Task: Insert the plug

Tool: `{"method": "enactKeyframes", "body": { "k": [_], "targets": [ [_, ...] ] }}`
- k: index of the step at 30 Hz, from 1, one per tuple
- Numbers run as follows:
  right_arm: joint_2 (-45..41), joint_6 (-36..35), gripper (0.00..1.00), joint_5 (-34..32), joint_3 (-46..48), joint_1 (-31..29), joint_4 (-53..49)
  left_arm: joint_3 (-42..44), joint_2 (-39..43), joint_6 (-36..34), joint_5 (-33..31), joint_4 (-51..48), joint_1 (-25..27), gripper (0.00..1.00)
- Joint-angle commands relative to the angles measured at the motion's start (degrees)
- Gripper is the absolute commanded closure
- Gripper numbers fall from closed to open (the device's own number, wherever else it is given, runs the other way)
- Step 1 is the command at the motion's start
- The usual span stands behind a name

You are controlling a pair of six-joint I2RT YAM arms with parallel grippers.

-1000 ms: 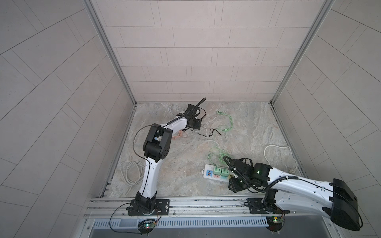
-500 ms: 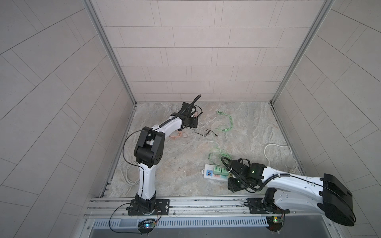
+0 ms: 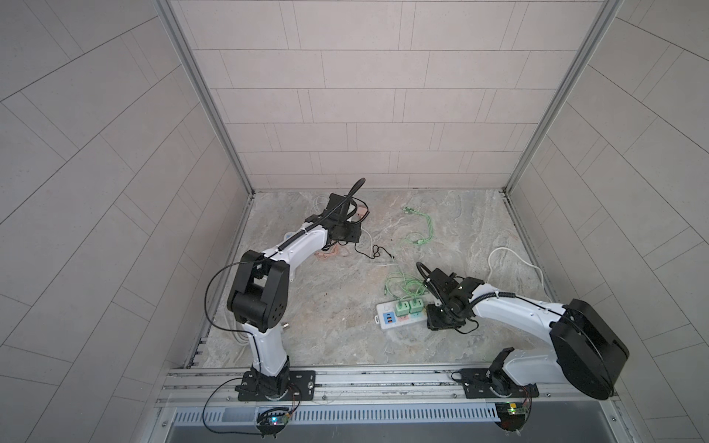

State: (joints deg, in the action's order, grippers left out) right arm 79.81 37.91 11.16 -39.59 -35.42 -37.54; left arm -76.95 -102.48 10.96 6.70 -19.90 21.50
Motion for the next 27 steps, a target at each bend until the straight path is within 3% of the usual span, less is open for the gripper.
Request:
{"method": "enactKeyframes", "body": {
  "k": [1,5,13,18,23,27],
  "targets": [
    [4.47,-3.49,0.53,-0.63,-4.24,1.59,2.57,2.40,4.42,1.74,-7.54,-1.11,-0.83,0.60],
    [10.00,-4.07,0.53,-0.53,-9.49,2.83,3.51,5.12,7.82,3.35,-13.20,-2.46,-2.51,0.60],
    [14.32,-4.69,0.53,1.44,-14.37,7.44,4.76,6.91,10.83,0.14,-11.20,-4.26,-4.63,0.60],
    [8.23,-6.69,0.52,7.26,-13.65,10.95,4.68,8.65,14.26,-4.86,-6.46,-7.08,-4.55,0.60],
    [1.53,-10.57,0.52,16.96,-15.02,11.58,1.97,15.99,22.40,-6.34,1.27,-3.19,-4.28,0.60],
    [-2.01,-11.44,0.52,18.66,-15.50,11.51,-0.01,21.49,28.51,-9.22,6.39,1.24,-1.93,0.61]
  ]
}}
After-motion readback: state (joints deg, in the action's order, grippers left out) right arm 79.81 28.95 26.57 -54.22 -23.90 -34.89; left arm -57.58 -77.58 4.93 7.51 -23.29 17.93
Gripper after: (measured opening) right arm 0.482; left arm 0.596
